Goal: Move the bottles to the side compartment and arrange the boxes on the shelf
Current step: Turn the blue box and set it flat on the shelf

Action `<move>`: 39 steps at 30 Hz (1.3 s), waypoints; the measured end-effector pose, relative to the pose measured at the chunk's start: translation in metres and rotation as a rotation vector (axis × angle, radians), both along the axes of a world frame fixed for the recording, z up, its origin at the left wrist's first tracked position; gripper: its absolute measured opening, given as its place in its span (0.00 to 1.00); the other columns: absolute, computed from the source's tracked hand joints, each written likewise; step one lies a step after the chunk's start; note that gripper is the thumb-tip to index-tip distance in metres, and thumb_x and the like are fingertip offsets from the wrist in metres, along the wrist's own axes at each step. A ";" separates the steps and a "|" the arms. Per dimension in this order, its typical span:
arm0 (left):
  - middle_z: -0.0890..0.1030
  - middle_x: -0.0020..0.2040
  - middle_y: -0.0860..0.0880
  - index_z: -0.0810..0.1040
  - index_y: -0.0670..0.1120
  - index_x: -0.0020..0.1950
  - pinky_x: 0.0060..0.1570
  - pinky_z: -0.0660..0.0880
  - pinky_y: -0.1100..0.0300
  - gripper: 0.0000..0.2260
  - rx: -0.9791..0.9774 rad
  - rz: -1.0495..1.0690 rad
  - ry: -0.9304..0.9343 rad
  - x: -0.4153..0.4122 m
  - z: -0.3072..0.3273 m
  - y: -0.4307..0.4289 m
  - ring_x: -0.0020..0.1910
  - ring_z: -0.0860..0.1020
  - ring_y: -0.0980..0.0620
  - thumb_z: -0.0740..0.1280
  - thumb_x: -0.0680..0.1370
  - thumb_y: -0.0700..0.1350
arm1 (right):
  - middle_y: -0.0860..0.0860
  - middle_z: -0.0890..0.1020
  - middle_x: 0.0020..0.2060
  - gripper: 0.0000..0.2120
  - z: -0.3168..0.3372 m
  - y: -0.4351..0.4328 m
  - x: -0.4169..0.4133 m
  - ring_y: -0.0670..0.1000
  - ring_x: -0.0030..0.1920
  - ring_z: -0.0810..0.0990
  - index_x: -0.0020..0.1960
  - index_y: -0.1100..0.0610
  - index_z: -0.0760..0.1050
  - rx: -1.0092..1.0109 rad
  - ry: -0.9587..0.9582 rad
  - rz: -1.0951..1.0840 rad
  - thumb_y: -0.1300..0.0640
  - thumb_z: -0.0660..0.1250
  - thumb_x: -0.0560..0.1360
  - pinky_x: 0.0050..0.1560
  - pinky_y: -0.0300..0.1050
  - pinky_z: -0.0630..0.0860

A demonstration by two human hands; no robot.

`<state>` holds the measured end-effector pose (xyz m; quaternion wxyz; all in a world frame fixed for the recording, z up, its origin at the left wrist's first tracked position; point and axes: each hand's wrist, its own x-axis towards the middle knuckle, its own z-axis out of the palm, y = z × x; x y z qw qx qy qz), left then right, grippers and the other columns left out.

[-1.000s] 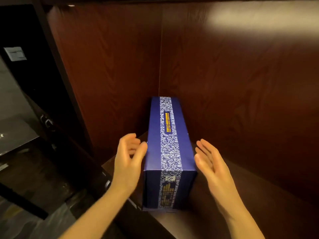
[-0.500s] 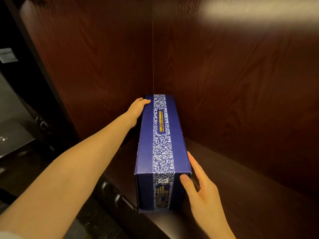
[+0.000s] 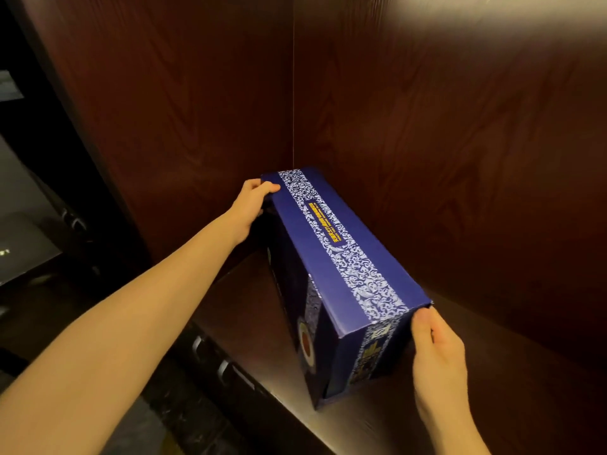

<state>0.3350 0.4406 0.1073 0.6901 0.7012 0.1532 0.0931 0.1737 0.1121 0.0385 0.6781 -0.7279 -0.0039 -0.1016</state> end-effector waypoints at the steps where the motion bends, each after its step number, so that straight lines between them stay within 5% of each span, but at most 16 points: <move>1: 0.77 0.59 0.51 0.70 0.55 0.58 0.49 0.69 0.58 0.15 0.000 0.009 -0.004 -0.004 -0.002 0.003 0.56 0.76 0.55 0.70 0.75 0.54 | 0.34 0.84 0.50 0.14 0.000 0.000 0.003 0.34 0.46 0.80 0.56 0.37 0.80 0.000 0.000 -0.010 0.46 0.56 0.84 0.43 0.40 0.73; 5: 0.77 0.60 0.53 0.68 0.54 0.62 0.46 0.69 0.62 0.22 0.011 0.049 -0.044 -0.021 -0.012 0.017 0.59 0.76 0.56 0.71 0.74 0.58 | 0.36 0.84 0.49 0.16 0.001 0.000 0.015 0.33 0.47 0.81 0.53 0.33 0.81 0.061 0.017 -0.018 0.47 0.55 0.85 0.45 0.44 0.73; 9: 0.73 0.67 0.53 0.66 0.53 0.70 0.58 0.67 0.58 0.33 0.064 0.031 -0.051 -0.038 -0.020 0.029 0.65 0.73 0.55 0.72 0.71 0.65 | 0.37 0.85 0.49 0.17 0.004 0.001 0.026 0.35 0.49 0.82 0.52 0.34 0.81 0.111 0.016 -0.017 0.48 0.55 0.85 0.46 0.39 0.75; 22: 0.70 0.61 0.58 0.62 0.52 0.75 0.45 0.68 0.70 0.35 0.138 0.126 -0.096 -0.081 -0.028 0.034 0.54 0.72 0.65 0.72 0.74 0.61 | 0.42 0.85 0.53 0.15 -0.003 -0.011 0.060 0.41 0.54 0.83 0.57 0.40 0.81 0.126 0.039 0.014 0.37 0.59 0.80 0.53 0.49 0.74; 30: 0.69 0.66 0.53 0.61 0.51 0.75 0.45 0.67 0.69 0.36 0.208 0.164 -0.100 -0.104 -0.028 0.034 0.61 0.71 0.54 0.73 0.73 0.61 | 0.41 0.85 0.52 0.15 -0.001 -0.010 0.067 0.39 0.53 0.83 0.55 0.40 0.81 0.115 0.067 0.008 0.36 0.59 0.80 0.53 0.49 0.74; 35: 0.69 0.65 0.53 0.62 0.50 0.74 0.43 0.66 0.70 0.35 0.228 0.187 -0.100 -0.111 -0.027 0.035 0.55 0.72 0.60 0.73 0.73 0.59 | 0.41 0.85 0.53 0.16 -0.001 -0.007 0.068 0.40 0.53 0.83 0.57 0.40 0.81 0.121 0.089 -0.007 0.35 0.59 0.80 0.56 0.52 0.74; 39: 0.68 0.66 0.53 0.61 0.50 0.74 0.43 0.66 0.69 0.35 0.258 0.199 -0.089 -0.115 -0.028 0.036 0.60 0.70 0.55 0.73 0.73 0.60 | 0.42 0.86 0.52 0.15 0.000 -0.005 0.068 0.41 0.52 0.84 0.56 0.41 0.81 0.124 0.095 -0.016 0.37 0.59 0.80 0.54 0.52 0.76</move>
